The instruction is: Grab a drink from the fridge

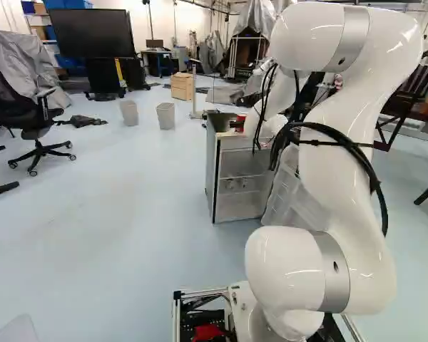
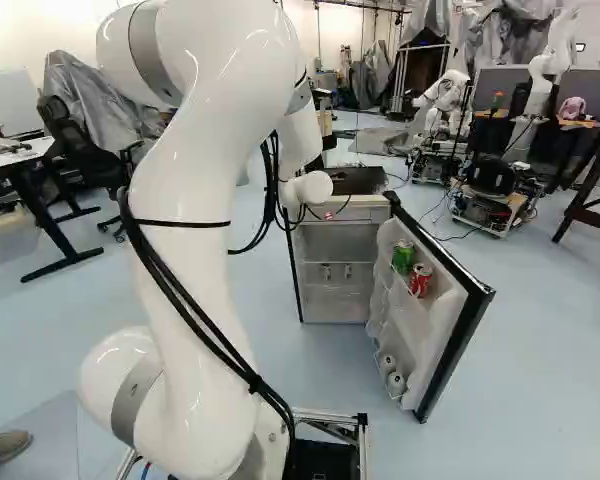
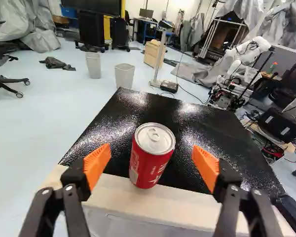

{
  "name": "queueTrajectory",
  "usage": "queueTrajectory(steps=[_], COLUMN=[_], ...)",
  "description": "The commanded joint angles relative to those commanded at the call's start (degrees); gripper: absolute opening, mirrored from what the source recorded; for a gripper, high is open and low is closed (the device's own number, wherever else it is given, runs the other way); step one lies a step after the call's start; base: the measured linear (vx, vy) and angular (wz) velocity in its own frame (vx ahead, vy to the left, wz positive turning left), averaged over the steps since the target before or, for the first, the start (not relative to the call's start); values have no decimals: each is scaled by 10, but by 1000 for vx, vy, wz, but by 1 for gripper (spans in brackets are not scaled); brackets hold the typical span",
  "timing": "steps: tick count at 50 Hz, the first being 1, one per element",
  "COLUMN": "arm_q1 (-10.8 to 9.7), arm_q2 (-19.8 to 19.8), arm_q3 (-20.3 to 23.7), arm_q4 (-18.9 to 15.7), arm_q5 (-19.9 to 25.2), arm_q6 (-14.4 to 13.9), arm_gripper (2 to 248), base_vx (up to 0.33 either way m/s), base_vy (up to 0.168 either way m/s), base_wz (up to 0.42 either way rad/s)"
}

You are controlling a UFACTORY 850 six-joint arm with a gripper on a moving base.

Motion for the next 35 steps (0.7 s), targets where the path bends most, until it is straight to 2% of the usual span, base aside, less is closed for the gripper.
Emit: queueTrajectory(steps=[3, 4, 21, 35], arm_q1=[0, -1, -8, -26], arm_q2=[2, 4, 42, 70], arm_q3=[3, 5, 54, 88], arm_q4=[0, 0, 0, 0], arm_q5=[0, 0, 0, 0], arm_q6=[0, 0, 0, 0], arm_gripper=[220, 246, 247, 247], base_vx=[0, 0, 0, 0], base_vy=[0, 0, 0, 0], base_wz=[0, 0, 0, 0])
